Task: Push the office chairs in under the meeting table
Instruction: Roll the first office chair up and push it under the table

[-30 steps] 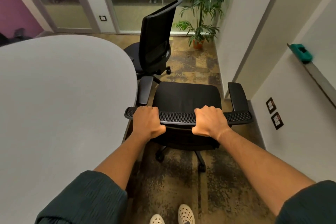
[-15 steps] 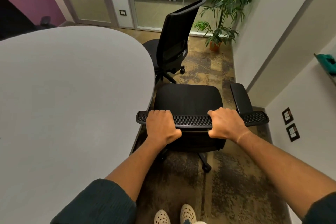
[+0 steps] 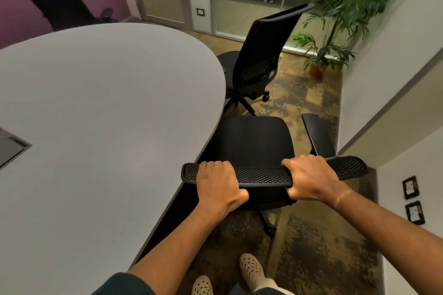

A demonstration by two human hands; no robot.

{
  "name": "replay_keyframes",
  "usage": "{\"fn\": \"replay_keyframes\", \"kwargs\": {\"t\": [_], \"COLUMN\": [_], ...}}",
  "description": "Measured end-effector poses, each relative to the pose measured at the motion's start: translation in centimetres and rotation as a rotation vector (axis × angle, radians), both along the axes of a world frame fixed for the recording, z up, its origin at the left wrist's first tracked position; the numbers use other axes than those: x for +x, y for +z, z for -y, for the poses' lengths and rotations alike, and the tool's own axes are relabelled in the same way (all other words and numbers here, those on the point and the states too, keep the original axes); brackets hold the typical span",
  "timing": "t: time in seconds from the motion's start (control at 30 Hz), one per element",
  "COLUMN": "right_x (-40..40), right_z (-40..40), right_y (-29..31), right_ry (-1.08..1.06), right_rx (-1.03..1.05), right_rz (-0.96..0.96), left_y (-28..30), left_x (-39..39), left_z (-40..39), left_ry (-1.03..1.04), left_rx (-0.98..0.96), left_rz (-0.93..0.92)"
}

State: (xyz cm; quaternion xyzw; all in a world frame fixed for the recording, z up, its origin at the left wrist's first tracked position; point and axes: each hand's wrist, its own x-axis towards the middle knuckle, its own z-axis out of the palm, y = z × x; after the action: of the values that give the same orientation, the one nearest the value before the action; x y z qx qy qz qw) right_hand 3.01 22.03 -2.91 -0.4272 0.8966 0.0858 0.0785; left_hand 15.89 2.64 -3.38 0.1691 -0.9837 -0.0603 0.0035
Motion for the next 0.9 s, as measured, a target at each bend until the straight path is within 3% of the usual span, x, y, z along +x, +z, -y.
{"fn": "replay_keyframes", "kwargs": {"t": [0.43, 0.9], "right_x": [-3.4, -3.0], "right_z": [-1.8, 2.0], "right_y": [0.6, 1.1], "right_ry": [0.302, 0.494], "right_rx": [0.012, 0.091], "right_rz": [0.093, 0.091], "left_y": [0.2, 0.4], "left_x": [1.3, 4.8], "left_z": [-6.1, -7.4], "left_ry": [0.283, 0.489], "left_rx": [0.015, 0.043], "left_rz": [0.117, 0.159]}}
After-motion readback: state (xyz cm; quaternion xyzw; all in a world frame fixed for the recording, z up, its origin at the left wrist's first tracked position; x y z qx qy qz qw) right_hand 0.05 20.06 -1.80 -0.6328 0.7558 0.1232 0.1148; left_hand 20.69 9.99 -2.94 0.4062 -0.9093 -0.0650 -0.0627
